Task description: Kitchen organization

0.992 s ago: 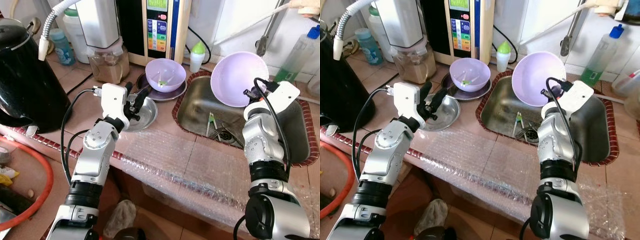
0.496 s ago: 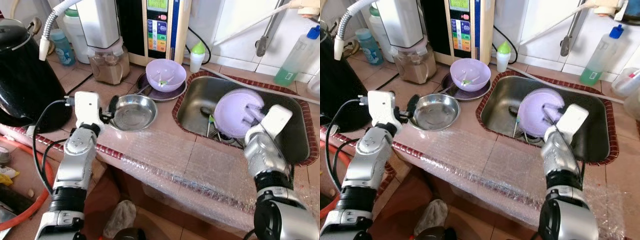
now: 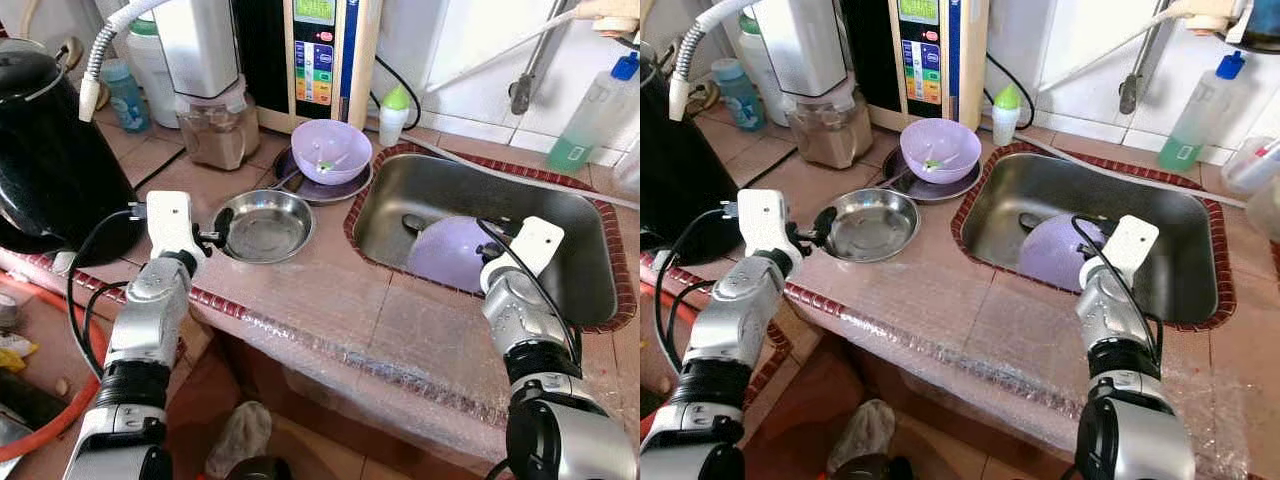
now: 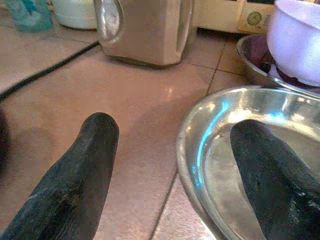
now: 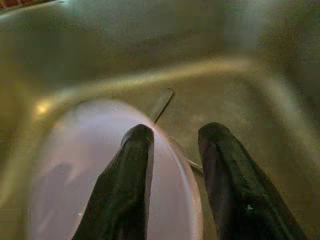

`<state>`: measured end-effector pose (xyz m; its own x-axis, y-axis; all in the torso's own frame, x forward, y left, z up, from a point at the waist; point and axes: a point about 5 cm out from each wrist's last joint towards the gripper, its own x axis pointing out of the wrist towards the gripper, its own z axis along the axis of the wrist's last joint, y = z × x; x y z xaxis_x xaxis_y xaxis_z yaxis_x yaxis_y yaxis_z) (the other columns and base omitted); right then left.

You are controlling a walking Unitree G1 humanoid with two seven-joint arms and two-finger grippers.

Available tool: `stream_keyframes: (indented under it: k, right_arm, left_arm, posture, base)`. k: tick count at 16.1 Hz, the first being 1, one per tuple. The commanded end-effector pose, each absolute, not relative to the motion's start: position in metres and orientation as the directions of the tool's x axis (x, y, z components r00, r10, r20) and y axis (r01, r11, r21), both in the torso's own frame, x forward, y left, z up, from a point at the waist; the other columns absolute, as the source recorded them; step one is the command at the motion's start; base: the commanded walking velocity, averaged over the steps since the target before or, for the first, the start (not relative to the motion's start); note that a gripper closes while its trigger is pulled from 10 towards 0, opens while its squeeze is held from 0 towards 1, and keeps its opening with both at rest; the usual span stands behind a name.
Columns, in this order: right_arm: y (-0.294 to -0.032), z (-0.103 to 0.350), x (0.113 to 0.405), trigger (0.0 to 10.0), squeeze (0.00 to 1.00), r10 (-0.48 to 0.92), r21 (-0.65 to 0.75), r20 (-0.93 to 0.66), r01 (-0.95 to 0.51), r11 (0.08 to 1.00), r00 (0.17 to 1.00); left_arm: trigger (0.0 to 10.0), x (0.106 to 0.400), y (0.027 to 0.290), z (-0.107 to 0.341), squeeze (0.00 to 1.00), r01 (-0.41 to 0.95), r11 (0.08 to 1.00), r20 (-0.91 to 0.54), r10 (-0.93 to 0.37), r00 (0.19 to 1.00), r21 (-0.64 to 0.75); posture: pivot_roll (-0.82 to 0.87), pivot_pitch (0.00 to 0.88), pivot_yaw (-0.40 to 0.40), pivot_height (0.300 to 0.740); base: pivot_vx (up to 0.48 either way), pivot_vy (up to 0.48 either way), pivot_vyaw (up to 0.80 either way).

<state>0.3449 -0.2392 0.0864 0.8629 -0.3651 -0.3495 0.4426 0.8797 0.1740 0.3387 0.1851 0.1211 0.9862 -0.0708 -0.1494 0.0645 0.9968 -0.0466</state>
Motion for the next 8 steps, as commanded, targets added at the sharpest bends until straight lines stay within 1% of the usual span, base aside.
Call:
stream_keyframes:
  k: [1, 2, 4, 6, 7, 8]
  right_arm:
    - [-0.232, 0.072, 0.339, 10.0, 1.0, -0.332, 0.182, -0.405, 0.432, 0.884, 0.851]
    - [-0.23, 0.073, 0.339, 10.0, 1.0, -0.326, 0.187, -0.401, 0.425, 0.886, 0.856]
    - [-0.227, 0.075, 0.34, 10.0, 1.0, -0.306, 0.196, -0.384, 0.401, 0.895, 0.871]
    - [-0.223, 0.078, 0.342, 10.0, 1.0, -0.28, 0.195, -0.356, 0.364, 0.911, 0.891]
    - [-0.218, 0.081, 0.343, 10.0, 1.0, -0.259, 0.183, -0.334, 0.332, 0.925, 0.906]
    - [-0.216, 0.082, 0.343, 10.0, 1.0, -0.251, 0.182, -0.328, 0.321, 0.929, 0.911]
  left_arm:
    - [10.0, 0.342, 0.184, 0.121, 0.0, 0.08, 0.994, -0.175, -0.092, 0.98, -0.072]
    - [10.0, 0.342, 0.182, 0.119, 0.0, 0.086, 0.991, -0.194, -0.106, 0.975, -0.107]
    - [10.0, 0.342, 0.181, 0.116, 0.0, 0.103, 0.987, -0.228, -0.13, 0.965, -0.126]
    - [4.1, 0.342, 0.179, 0.113, 0.0, 0.123, 0.98, -0.257, -0.161, 0.953, -0.157]
    - [0.0, 0.341, 0.178, 0.111, 0.0, 0.132, 0.975, -0.276, -0.179, 0.944, -0.179]
    - [0.0, 0.341, 0.177, 0.11, 0.0, 0.138, 0.969, -0.291, -0.195, 0.937, -0.205]
  posture:
    - [0.0, 0.0, 0.052, 0.74]
    - [0.0, 0.0, 0.052, 0.74]
    - [0.0, 0.0, 0.055, 0.74]
    - [0.0, 0.0, 0.055, 0.74]
    - [0.0, 0.0, 0.055, 0.74]
    - [-0.01, 0.0, 0.058, 0.74]
  base:
    - [0.0, 0.0, 0.0]
    - [0.0, 0.0, 0.0]
    - [0.0, 0.0, 0.0]
    - [0.0, 0.0, 0.0]
    - [0.0, 0.0, 0.0]
    - [0.0, 0.0, 0.0]
